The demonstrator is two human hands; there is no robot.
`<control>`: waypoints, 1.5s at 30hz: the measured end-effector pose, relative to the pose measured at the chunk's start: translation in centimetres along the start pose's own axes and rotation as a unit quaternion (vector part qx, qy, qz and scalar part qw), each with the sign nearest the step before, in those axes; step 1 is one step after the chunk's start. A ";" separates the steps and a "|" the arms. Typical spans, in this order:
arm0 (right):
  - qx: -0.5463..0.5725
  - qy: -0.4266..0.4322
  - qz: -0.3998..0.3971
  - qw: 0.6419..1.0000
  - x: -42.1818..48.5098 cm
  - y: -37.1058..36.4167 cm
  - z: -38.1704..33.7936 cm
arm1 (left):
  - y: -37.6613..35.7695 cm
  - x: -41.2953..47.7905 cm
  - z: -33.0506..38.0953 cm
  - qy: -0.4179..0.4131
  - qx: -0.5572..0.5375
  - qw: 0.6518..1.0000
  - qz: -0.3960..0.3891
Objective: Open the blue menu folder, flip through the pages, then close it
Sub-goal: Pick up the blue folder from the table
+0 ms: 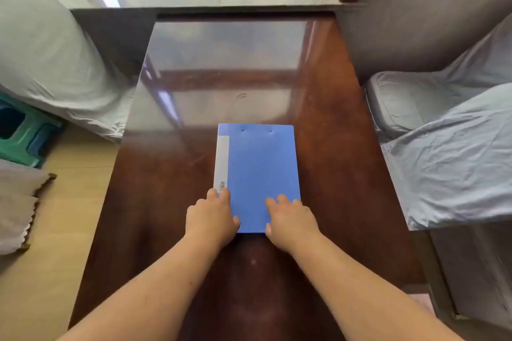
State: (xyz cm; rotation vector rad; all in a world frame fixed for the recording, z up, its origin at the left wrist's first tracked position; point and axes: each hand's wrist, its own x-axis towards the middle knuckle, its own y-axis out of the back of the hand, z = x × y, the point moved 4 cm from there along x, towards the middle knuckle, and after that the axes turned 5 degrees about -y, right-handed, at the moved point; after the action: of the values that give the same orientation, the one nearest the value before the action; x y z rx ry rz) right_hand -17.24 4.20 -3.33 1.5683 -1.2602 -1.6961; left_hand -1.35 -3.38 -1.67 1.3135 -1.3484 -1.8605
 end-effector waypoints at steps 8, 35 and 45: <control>-0.004 0.004 -0.018 1.000 0.2 -1.2 0.4 | -2.4 1.2 -0.6 0.150 -0.215 0.965 -0.018; 0.712 0.016 0.062 0.699 -7.8 18.0 4.7 | 20.4 -7.3 -2.2 -0.013 -0.286 0.932 0.220; 0.727 0.101 0.080 0.675 -10.0 21.8 4.0 | 22.2 -10.7 -3.3 -0.071 -0.207 0.941 0.258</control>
State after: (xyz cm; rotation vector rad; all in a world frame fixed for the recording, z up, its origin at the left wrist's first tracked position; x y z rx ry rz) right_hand -23.78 4.14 20.10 2.0858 -2.7439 -0.0194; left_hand 2.95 -4.88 22.83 0.5535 -1.1404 -1.7509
